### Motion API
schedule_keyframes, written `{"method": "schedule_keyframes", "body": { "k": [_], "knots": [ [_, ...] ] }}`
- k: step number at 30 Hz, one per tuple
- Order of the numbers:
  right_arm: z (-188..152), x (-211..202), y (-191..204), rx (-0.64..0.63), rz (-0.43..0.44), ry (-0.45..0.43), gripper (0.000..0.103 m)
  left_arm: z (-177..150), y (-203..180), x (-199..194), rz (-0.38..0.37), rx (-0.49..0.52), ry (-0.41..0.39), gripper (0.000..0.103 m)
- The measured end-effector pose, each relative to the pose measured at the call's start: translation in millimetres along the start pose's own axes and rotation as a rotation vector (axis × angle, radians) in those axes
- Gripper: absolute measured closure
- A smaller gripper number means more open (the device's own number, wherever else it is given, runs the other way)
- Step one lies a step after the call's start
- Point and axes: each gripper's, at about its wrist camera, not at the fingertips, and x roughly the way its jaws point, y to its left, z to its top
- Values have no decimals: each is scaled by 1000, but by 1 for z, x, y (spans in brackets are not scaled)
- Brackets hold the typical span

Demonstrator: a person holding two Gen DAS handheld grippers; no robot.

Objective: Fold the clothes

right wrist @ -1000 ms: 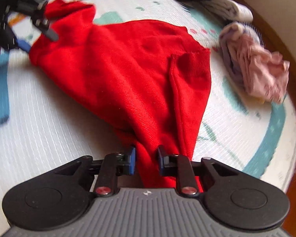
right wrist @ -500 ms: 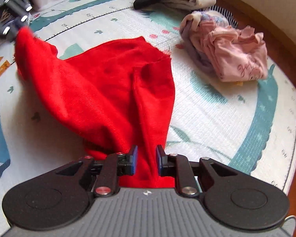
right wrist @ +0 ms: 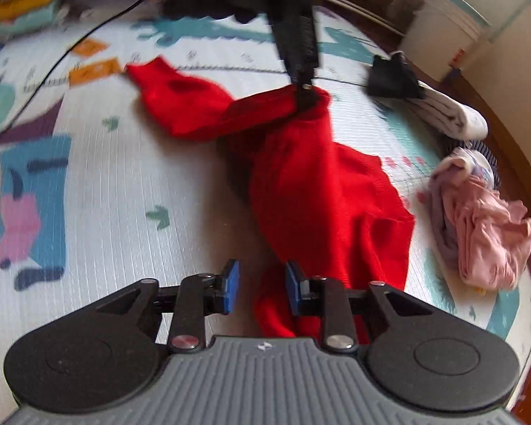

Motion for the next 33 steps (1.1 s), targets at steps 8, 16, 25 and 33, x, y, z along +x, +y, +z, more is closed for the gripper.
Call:
{"method": "schedule_keyframes", "body": {
  "k": [8, 16, 25, 33],
  "knots": [
    [-5, 45, 13, -129, -141, 153, 59, -14, 13, 25, 98, 59, 62, 86],
    [-20, -7, -29, 139, -23, -31, 91, -34, 8, -11, 73, 257, 6, 87],
    [-61, -49, -69, 484, -17, -85, 91, -46, -13, -21, 123, 447, -4, 69],
    [-92, -19, -103, 897, -21, -58, 87, -61, -44, -36, 123, 797, -120, 57]
  ]
}}
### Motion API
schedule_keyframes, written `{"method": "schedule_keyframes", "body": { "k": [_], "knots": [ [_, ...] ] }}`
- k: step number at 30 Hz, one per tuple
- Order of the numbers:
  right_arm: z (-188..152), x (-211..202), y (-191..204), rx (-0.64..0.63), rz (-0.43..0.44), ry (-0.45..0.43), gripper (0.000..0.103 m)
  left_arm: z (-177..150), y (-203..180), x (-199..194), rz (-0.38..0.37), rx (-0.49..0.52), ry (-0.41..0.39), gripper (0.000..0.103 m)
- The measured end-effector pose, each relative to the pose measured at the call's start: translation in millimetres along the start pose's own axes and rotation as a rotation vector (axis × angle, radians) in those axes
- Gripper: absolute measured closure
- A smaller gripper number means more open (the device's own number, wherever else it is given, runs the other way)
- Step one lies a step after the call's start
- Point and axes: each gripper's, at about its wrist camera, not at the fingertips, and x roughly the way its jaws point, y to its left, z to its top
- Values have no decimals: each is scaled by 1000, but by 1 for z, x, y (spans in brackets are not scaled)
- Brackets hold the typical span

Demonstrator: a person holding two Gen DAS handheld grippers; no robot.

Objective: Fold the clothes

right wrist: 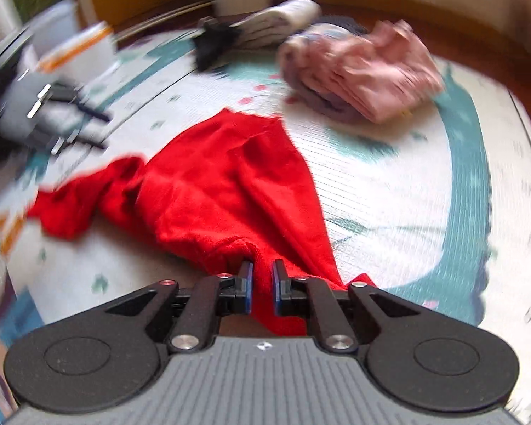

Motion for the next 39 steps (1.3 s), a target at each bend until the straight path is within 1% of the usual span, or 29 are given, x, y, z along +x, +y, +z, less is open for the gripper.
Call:
{"method": "schedule_keyframes", "body": {
  "k": [1, 2, 3, 4, 7, 8, 9, 11, 13, 15, 17, 18, 20, 23, 25, 26, 27, 28, 29, 30, 31, 32, 34, 36, 39],
  "knots": [
    [2, 2, -4, 23, -9, 6, 86, 0, -4, 3, -15, 25, 3, 57],
    [4, 4, -7, 30, -27, 5, 82, 1, -8, 7, -28, 40, 6, 57],
    [6, 4, -8, 27, -48, 2, 74, 1, -9, 10, -40, 36, 8, 57],
    [7, 2, -5, -7, -69, -8, 71, 2, -11, 14, -51, 33, 12, 57],
    [11, -9, 12, -180, -96, -50, 65, 5, -12, 25, -73, 45, 30, 57],
    [13, -13, 22, -251, -93, -56, 59, 6, -11, 29, -67, 54, 40, 57],
    [14, -16, 32, -324, -90, -67, 51, 7, -9, 33, -67, 57, 48, 57],
    [14, -13, 51, -435, -77, -69, 43, 9, -5, 40, -83, 53, 62, 57],
    [16, -5, 69, -515, -44, -59, 43, 8, -5, 45, -83, 90, 75, 57],
    [16, 2, 89, -584, 13, -42, 43, 7, -7, 47, -89, 141, 82, 57],
    [10, 8, 111, -676, 55, -17, 43, 6, -11, 46, -86, 206, 83, 57],
    [2, 12, 123, -738, 55, -1, 43, 5, -14, 45, -82, 251, 81, 57],
    [-14, 24, 141, -849, 9, 36, 43, 3, -21, 45, -78, 350, 72, 57],
    [-38, 48, 153, -961, -53, 107, 46, 2, -33, 46, -56, 478, 52, 57],
    [-45, 61, 154, -974, -104, 130, 49, 0, -42, 47, -29, 578, 39, 57],
    [-46, 63, 152, -970, -115, 127, 54, -2, -46, 48, -13, 631, 28, 57],
    [-46, 65, 151, -965, -126, 124, 55, -6, -51, 49, 7, 685, 18, 57],
    [-46, 66, 149, -958, -137, 120, 59, -9, -54, 49, 25, 729, 10, 57],
    [-44, 65, 146, -947, -146, 117, 75, -10, -55, 50, 33, 743, 5, 58],
    [-42, 63, 143, -926, -145, 115, 81, -11, -55, 49, 32, 737, -1, 67],
    [-39, 59, 137, -892, -130, 110, 85, -11, -54, 48, 32, 730, -7, 81],
    [-37, 54, 133, -868, -126, 99, 89, -11, -54, 46, 32, 717, -13, 87],
    [-33, 41, 125, -804, -105, 72, 89, -7, -49, 39, 14, 662, -20, 94],
    [-26, 25, 114, -707, -96, 34, 90, -3, -46, 29, -15, 598, -28, 97],
    [-14, 1, 96, -578, -54, -14, 91, 3, -40, 13, -57, 492, -50, 99]
  ]
}}
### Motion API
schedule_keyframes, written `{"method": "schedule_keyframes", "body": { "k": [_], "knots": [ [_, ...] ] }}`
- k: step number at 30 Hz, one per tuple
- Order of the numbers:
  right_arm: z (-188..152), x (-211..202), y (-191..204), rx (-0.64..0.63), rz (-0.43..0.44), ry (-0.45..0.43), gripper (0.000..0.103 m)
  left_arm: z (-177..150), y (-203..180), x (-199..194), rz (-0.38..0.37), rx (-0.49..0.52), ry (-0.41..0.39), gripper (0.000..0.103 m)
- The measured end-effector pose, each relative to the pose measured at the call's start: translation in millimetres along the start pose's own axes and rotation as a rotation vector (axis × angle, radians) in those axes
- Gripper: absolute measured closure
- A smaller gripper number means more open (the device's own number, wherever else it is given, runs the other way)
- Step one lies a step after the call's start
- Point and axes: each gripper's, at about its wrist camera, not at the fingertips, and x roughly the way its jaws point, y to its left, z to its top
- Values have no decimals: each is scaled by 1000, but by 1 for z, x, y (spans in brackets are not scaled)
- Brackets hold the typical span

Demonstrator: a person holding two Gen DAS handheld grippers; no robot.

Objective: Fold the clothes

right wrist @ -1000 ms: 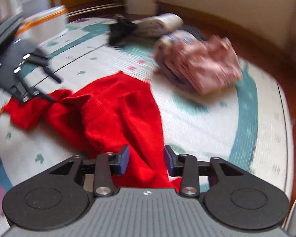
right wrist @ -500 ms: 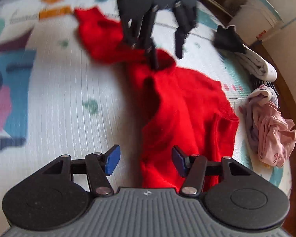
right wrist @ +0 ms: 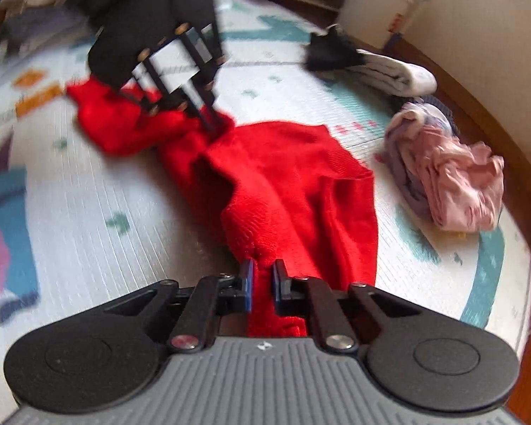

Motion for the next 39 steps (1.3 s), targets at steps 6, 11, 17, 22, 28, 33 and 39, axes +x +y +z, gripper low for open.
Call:
{"method": "schedule_keyframes", "body": {
  "k": [6, 11, 17, 22, 28, 33, 39],
  "knots": [
    [-5, -25, -30, 151, 25, -35, 91, 2, -19, -6, 47, 143, 1, 77],
    [-4, -23, -36, 195, 32, -44, 92, 5, -17, -9, 74, 186, -47, 58],
    [-6, -28, -38, 181, 38, -59, 92, 9, -12, 6, 97, 257, -24, 58],
    [-15, -39, -38, 158, 51, -64, 92, 16, -11, -9, 54, 185, -27, 97],
    [-34, -61, -20, 81, 134, -53, 92, 12, -28, -58, -103, 55, -75, 98],
    [-51, -68, 14, 0, 199, 0, 92, 2, -64, -77, -183, 56, -66, 98],
    [-62, -67, 43, -80, 238, 51, 92, -11, -103, -81, -198, 47, -37, 98]
  ]
}}
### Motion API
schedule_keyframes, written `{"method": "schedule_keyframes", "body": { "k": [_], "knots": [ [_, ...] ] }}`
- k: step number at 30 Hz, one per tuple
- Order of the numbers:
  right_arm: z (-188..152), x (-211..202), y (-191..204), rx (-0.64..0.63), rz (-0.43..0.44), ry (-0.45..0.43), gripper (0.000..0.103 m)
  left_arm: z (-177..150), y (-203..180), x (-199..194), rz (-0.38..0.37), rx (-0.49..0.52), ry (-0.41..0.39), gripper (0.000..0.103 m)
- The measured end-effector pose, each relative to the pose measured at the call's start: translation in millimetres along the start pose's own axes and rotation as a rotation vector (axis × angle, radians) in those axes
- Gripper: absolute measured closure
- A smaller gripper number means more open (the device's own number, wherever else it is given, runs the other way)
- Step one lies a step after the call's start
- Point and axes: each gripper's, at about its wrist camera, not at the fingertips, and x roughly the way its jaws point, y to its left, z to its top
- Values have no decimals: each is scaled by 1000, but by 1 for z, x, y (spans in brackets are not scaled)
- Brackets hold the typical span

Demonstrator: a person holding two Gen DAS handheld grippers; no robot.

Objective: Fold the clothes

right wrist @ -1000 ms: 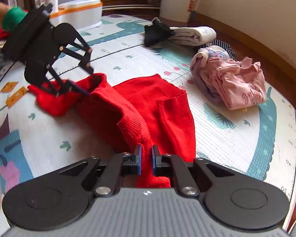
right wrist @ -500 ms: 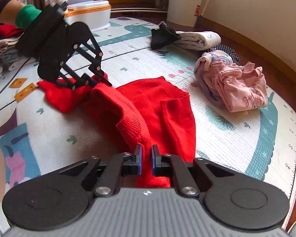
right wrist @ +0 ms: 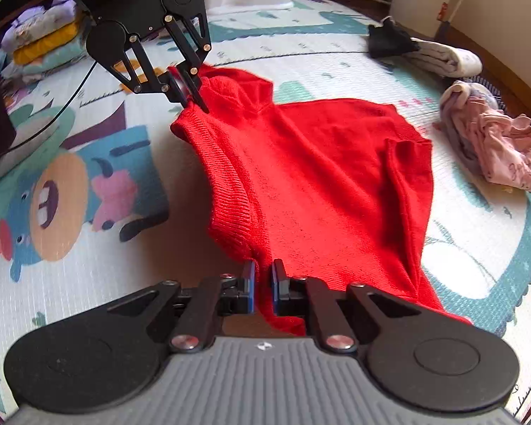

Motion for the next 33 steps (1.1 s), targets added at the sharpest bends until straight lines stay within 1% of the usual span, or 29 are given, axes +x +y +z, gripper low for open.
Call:
{"method": "schedule_keyframes", "body": {
  "k": [3, 8, 11, 14, 15, 17, 18, 19, 20, 21, 22, 23, 24, 25, 27, 29, 31, 33],
  "knots": [
    [-3, 10, 13, -58, 2, 41, 92, -6, -15, 3, 6, 18, 19, 98],
    [-9, 28, 32, -148, 30, 117, 92, -13, -29, 13, -10, 11, 51, 98],
    [-12, 34, 37, -162, 47, 153, 92, -17, -39, 19, -15, 18, 68, 98],
    [-14, 42, 44, -185, 46, 193, 91, -19, -44, 23, -12, 19, 80, 98],
    [-15, 45, 45, -180, 53, 213, 89, -20, -43, 23, -12, 8, 77, 99],
    [-14, 48, 48, -185, 69, 247, 83, -19, -36, 22, -32, -59, 85, 98],
    [-14, 48, 47, -185, 81, 253, 79, -19, -32, 20, -49, -90, 88, 93],
    [-12, 46, 46, -174, 100, 258, 77, -21, -29, 17, -70, -105, 87, 80],
    [-11, 43, 43, -163, 120, 263, 73, -22, -27, 14, -91, -120, 87, 74],
    [-10, 39, 41, -155, 138, 268, 73, -23, -24, 10, -111, -139, 85, 71],
    [-8, 37, 36, -133, 159, 274, 73, -25, -21, 5, -125, -169, 78, 71],
    [-5, 33, 30, -96, 188, 275, 74, -26, -18, 0, -133, -204, 69, 71],
    [-1, 28, 24, -57, 211, 258, 75, -28, -15, -5, -131, -239, 59, 71],
    [4, 23, 18, -26, 207, 224, 75, -28, -12, -10, -107, -276, 50, 71],
    [14, 19, 9, 28, 162, 167, 75, -29, -1, -13, -78, -369, 36, 71],
    [23, 20, 6, 49, 117, 113, 73, -29, 8, -11, -51, -448, 17, 71],
    [29, 28, 9, 61, 92, 83, 74, -26, 16, -4, -32, -497, 8, 71],
    [31, 39, 16, 53, 77, 69, 75, -23, 18, 4, -31, -524, 7, 71]
  ]
}}
